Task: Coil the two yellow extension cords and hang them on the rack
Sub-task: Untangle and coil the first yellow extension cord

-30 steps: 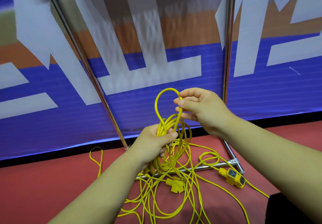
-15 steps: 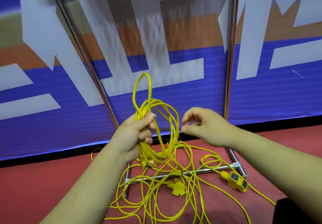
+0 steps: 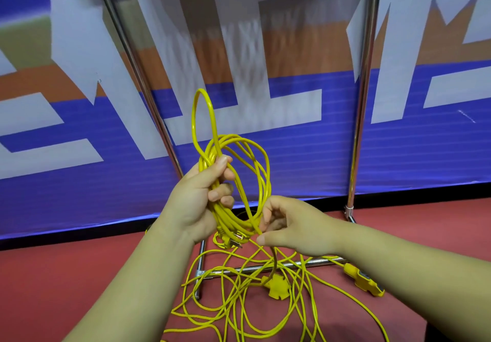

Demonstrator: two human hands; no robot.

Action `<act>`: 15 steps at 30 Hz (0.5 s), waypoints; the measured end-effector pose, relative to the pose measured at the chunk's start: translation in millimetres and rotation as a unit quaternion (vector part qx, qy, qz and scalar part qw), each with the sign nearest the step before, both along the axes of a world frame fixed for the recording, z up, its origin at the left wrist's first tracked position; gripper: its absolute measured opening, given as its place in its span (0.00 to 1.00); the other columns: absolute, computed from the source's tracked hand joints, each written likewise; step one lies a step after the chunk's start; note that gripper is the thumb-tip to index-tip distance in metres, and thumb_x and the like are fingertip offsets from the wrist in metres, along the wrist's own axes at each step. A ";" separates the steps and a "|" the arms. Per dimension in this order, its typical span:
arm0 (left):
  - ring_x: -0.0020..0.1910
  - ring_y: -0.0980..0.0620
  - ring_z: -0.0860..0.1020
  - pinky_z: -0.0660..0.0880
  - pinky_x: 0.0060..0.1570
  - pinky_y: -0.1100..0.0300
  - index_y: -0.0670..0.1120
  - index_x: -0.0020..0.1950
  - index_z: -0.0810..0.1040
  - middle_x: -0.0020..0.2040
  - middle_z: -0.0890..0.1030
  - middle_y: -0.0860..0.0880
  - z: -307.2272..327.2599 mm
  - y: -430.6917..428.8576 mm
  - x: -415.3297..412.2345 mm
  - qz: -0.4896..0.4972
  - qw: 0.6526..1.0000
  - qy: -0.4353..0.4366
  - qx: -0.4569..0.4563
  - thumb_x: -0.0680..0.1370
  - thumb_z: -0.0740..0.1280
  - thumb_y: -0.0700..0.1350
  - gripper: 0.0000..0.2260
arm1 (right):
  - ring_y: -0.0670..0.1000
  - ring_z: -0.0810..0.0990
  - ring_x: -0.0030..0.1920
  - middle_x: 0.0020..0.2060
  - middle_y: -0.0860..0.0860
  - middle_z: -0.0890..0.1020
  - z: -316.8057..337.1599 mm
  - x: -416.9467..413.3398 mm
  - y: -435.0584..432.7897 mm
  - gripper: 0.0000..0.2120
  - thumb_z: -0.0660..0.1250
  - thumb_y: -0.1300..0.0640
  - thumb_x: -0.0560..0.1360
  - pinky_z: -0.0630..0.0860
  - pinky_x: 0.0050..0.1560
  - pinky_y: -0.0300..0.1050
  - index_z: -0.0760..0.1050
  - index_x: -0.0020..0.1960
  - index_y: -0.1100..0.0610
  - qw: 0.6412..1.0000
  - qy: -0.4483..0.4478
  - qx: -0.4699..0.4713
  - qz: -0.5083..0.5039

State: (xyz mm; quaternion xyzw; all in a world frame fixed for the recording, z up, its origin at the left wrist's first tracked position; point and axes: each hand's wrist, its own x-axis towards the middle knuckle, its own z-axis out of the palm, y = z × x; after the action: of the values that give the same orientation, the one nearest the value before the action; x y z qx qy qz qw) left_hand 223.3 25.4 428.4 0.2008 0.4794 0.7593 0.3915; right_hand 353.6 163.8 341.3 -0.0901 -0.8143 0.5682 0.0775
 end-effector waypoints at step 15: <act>0.22 0.58 0.64 0.68 0.22 0.64 0.39 0.57 0.79 0.34 0.78 0.48 -15.9 -2.5 -11.8 0.053 0.986 0.106 -0.117 0.80 0.67 0.44 0.11 | 0.54 0.81 0.37 0.31 0.51 0.81 15.7 -12.1 5.6 0.10 0.70 0.69 0.75 0.75 0.39 0.46 0.71 0.45 0.57 0.980 0.082 -0.123 -0.134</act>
State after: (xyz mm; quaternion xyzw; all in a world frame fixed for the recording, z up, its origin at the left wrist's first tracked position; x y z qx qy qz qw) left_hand 211.4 22.9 412.5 0.2080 0.6135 0.6921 0.3185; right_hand 341.4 169.4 357.0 -0.1602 -0.7095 0.6541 0.2078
